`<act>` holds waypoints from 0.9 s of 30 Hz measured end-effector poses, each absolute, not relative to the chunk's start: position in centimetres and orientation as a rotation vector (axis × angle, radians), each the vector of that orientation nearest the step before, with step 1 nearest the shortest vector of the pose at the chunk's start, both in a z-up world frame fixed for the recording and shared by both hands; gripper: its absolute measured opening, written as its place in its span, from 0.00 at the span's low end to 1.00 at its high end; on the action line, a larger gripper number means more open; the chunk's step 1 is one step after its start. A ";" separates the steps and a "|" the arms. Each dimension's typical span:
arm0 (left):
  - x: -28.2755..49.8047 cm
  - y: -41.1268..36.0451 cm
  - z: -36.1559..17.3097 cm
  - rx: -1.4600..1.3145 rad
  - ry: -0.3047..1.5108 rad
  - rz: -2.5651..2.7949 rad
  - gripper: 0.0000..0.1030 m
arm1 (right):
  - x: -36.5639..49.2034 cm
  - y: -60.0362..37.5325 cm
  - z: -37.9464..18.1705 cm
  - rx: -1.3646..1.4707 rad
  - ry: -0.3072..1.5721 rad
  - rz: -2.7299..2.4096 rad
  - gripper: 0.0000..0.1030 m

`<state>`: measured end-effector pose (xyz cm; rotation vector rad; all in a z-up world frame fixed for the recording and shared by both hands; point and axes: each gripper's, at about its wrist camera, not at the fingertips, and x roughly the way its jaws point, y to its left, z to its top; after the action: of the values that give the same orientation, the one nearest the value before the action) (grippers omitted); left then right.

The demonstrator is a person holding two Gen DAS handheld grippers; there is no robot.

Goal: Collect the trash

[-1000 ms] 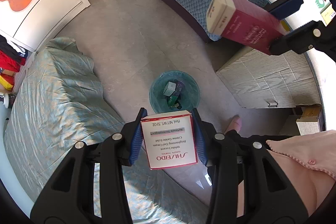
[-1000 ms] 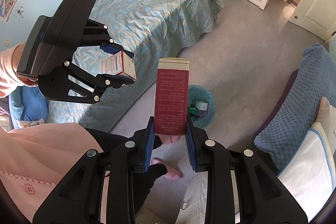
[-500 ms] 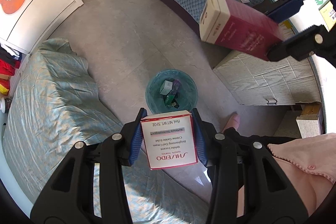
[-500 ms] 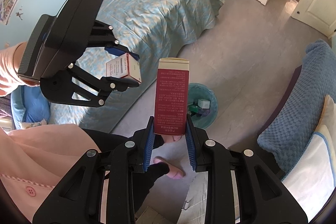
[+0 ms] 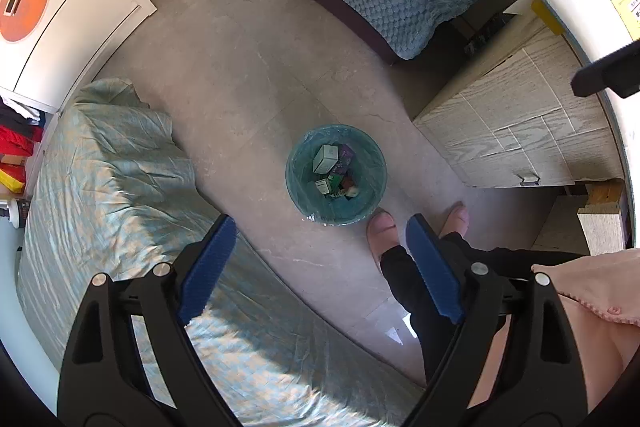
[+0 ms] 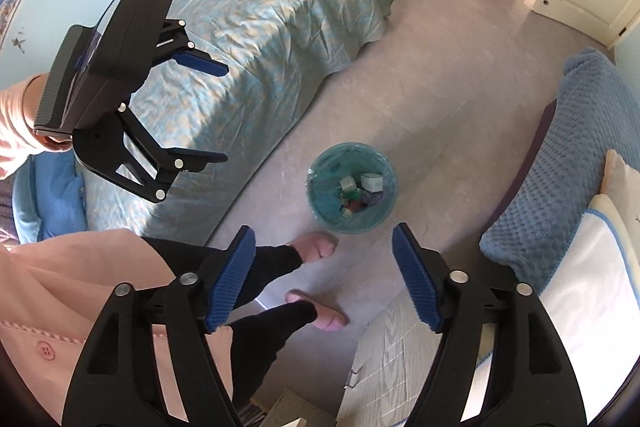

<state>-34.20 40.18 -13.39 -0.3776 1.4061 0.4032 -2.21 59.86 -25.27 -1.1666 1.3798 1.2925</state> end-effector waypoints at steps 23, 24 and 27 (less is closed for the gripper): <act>-30.6 36.3 -9.3 -0.175 1.368 0.317 0.90 | -1.4 54.1 -20.4 -1.021 1.313 1.148 0.77; -30.1 35.9 -9.0 -0.156 1.366 0.305 0.91 | -1.2 53.4 -20.0 -1.008 1.310 1.132 0.77; -28.6 34.6 -8.3 -0.096 1.352 0.273 0.93 | -1.0 51.7 -19.1 -0.983 1.298 1.086 0.80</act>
<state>-28.60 34.60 -8.30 -0.0956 1.3518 0.2730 -0.96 51.72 -19.06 -0.9833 1.2979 1.0857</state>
